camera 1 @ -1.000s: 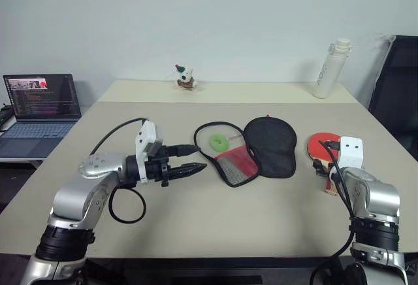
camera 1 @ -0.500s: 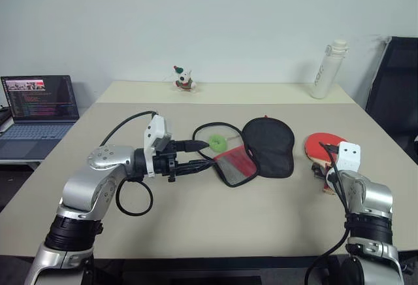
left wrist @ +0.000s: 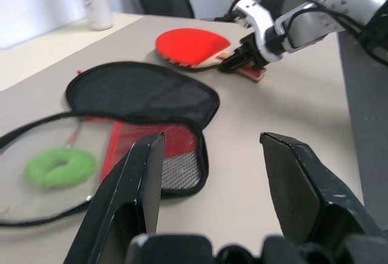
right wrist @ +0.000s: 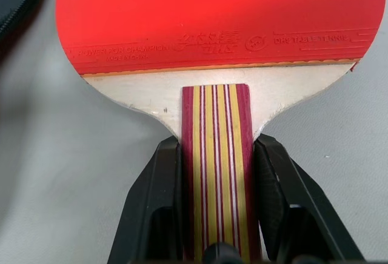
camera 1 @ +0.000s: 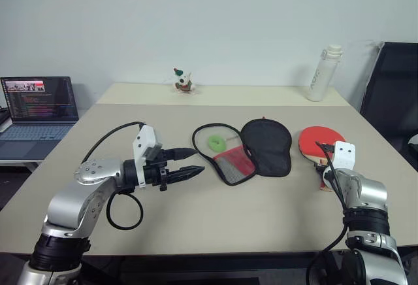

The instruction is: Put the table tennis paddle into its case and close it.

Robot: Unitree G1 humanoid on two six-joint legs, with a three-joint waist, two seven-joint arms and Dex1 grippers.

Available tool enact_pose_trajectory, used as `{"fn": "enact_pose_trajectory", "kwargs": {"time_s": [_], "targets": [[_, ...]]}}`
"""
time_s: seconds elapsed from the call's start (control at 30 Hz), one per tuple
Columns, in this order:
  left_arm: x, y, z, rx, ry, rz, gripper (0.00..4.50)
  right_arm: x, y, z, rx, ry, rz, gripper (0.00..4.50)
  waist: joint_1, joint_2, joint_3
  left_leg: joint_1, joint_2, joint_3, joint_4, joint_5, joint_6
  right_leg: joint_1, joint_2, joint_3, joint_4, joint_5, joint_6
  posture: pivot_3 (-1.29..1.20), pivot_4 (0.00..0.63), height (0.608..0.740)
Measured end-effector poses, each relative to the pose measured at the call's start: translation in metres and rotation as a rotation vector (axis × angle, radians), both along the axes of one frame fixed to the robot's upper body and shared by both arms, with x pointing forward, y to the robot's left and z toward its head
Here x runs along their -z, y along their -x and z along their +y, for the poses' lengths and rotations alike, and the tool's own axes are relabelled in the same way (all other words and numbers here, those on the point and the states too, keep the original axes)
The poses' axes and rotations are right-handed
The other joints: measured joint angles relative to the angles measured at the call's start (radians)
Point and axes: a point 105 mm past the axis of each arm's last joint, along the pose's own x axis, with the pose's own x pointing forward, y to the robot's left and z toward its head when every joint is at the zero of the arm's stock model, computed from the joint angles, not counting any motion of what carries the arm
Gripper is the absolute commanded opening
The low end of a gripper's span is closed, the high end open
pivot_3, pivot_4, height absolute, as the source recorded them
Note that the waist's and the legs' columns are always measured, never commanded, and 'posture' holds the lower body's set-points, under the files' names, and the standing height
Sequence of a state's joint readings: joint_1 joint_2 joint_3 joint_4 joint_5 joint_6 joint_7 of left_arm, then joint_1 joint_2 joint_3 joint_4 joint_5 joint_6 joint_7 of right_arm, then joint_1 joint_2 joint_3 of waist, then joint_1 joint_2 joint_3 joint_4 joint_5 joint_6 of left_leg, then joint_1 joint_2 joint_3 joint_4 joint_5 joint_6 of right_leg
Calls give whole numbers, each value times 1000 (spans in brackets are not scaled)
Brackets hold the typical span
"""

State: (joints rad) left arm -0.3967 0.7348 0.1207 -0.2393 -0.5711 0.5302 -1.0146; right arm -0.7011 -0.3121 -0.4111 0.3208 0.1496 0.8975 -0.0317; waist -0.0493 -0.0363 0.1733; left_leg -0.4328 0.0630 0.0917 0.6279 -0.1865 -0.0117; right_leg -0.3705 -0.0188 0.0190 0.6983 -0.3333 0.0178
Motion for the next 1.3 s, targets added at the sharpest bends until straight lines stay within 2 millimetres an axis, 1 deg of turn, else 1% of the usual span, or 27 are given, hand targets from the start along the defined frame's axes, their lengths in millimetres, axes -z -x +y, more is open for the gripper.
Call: {"fn": "enact_pose_trajectory", "kwargs": {"time_s": [0.03, 0.1, 0.17, 0.23, 0.27, 0.3, 0.37, 0.43, 0.5, 0.57, 0.73, 0.9, 1.0, 1.1, 1.17, 1.3], "targets": [[1, 0, 2, -10, 0, 5, 2724, -8, -2, 3, -8, -4, -17, 1179, 0, 2, 1, -1, 0, 0, -1, 0, 0, -2, 0, 1, 1, 0, 0, 0, 150, 740], [1, 1, 3, -20, 2, 8, 2724, -33, -9, 16, -47, -23, -76, 1178, -3, 5, 3, -2, 0, 2, -3, 0, -1, -4, 0, 1, 1, 0, 0, 0, 150, 740], [1, 1, 3, -24, 5, 8, 2724, -63, -15, 34, -96, -35, -157, 1177, -7, 5, 3, -2, 1, 2, -5, 2, -5, -5, 1, 1, 0, -1, -2, 0, 150, 740], [0, 3, 2, -18, 6, 1, 2724, -85, -21, 57, -150, -65, -219, 1176, -7, 5, 3, -2, 1, 1, -8, 2, -7, -5, 2, 1, -1, -2, -2, 0, 150, 740], [0, 3, 2, -17, 7, 1, 2724, -92, -23, 71, -183, -79, -232, 1176, -7, 5, 3, -2, 1, 1, -9, 2, -7, -5, 2, 1, -2, -2, -2, 0, 150, 740], [0, 3, 2, -18, 8, 1, 2724, -93, -24, 82, -210, -88, -234, 1176, -6, 5, 3, -2, 1, 1, -10, 2, -7, -5, 2, 1, -3, -2, -2, 0, 150, 740], [0, 3, 1, -18, 8, 0, 2724, -89, -25, 104, -271, -117, -214, 1175, -4, 5, 3, -2, 1, 2, -12, 2, -7, -5, 1, 1, -5, -2, -2, 0, 150, 740], [0, 3, 1, -18, 8, 0, 2724, -81, -25, 121, -319, -127, -177, 1175, -1, 5, 3, -2, 0, 2, -13, 2, -8, -5, 1, 1, -7, -2, -2, 0, 150, 740], [0, 3, 1, -18, 8, 0, 2724, -75, -25, 132, -346, -131, -153, 1175, 6, 5, 3, -3, 0, 2, -13, 2, -8, -5, 0, 0, -8, -2, -3, 0, 150, 740], [0, 2, 1, -19, 8, -1, 2724, -70, -26, 137, -360, -129, -137, 1175, 10, 5, 3, -3, 0, 2, -14, 2, -8, -5, 0, 0, -9, -2, -3, 0, 150, 740], [-1, 2, 2, -29, 9, -3, 2724, -60, -31, 142, -363, -112, -125, 1175, 13, 5, 3, -3, 0, 2, -14, 2, -8, -5, 0, 0, -8, -2, -3, 0, 150, 740], [2, 2, 2, -36, 8, 5, 2724, -39, -37, 144, -368, -64, -87, 1175, 12, 5, 3, -3, 0, 2, -14, 2, -8, -5, 0, 0, -8, -2, -3, 0, 150, 740], [3, 3, 3, -37, 8, 6, 2724, -26, -39, 142, -361, -39, -59, 1175, 12, 5, 3, -3, 0, 2, -14, 2, -8, -5, 0, 0, -8, -2, -3, 0, 150, 740], [3, 3, 2, -36, 8, 5, 2724, -18, -41, 137, -346, -31, -42, 1175, 13, 5, 3, -3, 0, 2, -14, 2, -8, -5, 0, 0, -8, -2, -3, 0, 150, 740], [2, 3, 2, -35, 7, 4, 2724, -15, -41, 134, -340, -26, -32, 1175, 12, 5, 3, -3, 0, 2, -14, 2, -8, -5, 0, 0, -8, -2, -3, 0, 150, 740], [3, 4, 2, -32, 6, 4, 2724, -16, -42, 128, -339, -1, -35, 1175, 12, 5, 3, -3, 0, 2, -14, 2, -8, -5, 0, 0, -8, -2, -3, 0, 150, 740]]}}
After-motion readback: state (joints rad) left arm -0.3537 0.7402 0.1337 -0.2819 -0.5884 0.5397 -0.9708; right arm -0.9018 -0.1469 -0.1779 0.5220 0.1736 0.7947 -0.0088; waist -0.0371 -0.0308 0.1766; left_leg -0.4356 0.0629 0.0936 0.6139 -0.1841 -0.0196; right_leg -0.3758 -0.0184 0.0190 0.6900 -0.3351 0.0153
